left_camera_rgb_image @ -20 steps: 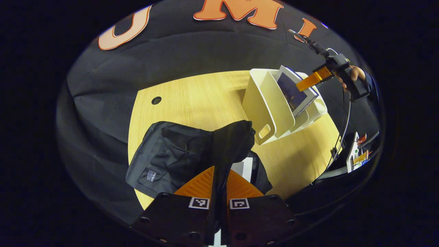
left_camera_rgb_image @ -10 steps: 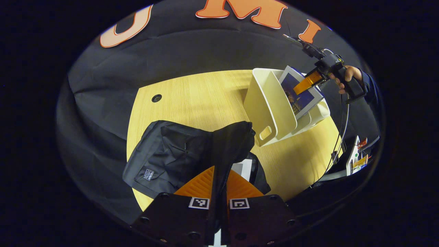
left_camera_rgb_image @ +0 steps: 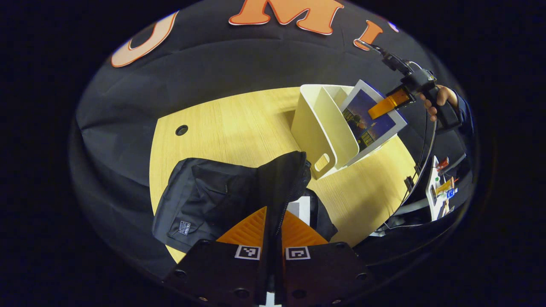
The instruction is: Open the schoolbag, grab two books from the bookshelf and put them into the schoolbag.
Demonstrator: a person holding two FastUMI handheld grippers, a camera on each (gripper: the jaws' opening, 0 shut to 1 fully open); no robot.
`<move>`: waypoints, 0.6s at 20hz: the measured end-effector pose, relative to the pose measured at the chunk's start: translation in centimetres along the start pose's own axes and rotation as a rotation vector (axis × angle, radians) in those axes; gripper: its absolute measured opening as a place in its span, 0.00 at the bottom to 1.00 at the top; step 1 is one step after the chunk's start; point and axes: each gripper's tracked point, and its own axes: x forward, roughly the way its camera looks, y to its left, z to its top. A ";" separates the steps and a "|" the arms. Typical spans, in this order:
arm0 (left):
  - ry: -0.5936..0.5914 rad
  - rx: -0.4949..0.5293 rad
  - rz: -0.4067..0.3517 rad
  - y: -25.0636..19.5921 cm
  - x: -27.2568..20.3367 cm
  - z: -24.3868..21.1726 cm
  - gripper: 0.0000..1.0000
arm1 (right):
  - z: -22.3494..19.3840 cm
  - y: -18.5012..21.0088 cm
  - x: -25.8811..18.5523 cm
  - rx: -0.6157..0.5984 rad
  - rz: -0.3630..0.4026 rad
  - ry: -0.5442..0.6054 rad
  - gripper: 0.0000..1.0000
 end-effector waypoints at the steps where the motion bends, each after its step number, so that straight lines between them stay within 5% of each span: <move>1: 0.001 0.012 -0.012 0.0 0.1 0.0 0.07 | -0.9 -0.2 -0.5 0.021 -0.003 -0.006 0.35; 12: -0.021 0.123 -0.088 -0.7 -0.3 -0.1 0.07 | -11.3 0.3 -5.6 0.243 0.052 -0.047 0.35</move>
